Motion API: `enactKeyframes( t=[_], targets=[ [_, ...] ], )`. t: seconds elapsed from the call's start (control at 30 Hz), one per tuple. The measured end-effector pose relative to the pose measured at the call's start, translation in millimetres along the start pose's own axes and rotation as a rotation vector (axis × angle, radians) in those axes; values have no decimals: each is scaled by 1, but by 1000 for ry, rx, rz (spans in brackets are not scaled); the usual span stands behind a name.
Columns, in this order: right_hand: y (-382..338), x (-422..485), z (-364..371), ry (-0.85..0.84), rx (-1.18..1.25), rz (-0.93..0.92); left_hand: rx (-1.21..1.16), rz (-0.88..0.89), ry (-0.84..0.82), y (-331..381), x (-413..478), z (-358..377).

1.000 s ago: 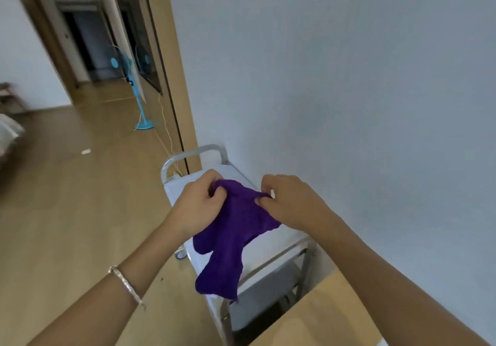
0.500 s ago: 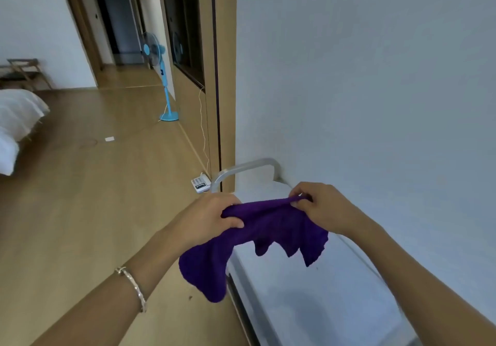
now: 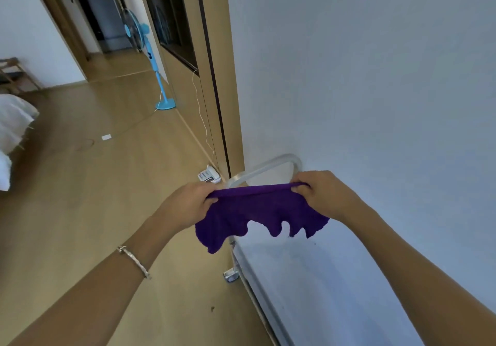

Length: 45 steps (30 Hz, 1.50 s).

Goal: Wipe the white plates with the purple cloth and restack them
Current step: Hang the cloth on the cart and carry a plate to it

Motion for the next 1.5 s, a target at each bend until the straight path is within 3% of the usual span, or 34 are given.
enactKeyframes(
  t=[0.23, 0.43, 0.57, 0.67, 0.83, 1.13, 1.23, 1.5],
  targets=[
    [30, 80, 9, -155, 25, 86, 41, -46, -62, -35, 96, 12],
    [47, 129, 53, -438, 77, 133, 205, 49, -285, -69, 167, 34],
    [53, 171, 83, -502, 184, 190, 299, 101, -283, -90, 237, 40],
    [73, 213, 94, -452, 197, 282, 340, 147, -274, -91, 305, 54],
    [139, 265, 103, -314, 57, 585, 354, 285, -257, -81, 393, 116],
    [205, 264, 124, -288, -80, 938, 112, 452, -504, -32, 440, 193],
    [206, 265, 117, -200, -70, 971, 70, 531, -507, -17, 442, 192],
    [170, 272, 55, 252, -58, 864, 96, 589, -390, 23, 440, 157]
  ],
)
Point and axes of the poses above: each hand's wrist, its own x-axis towards the middle knuckle, its own z-axis out of the palm, y = z × x, the point moved 7 cm from there along x, towards the middle knuckle, and after that the axes turned 3 degrees about x, right-handed, at the moved point
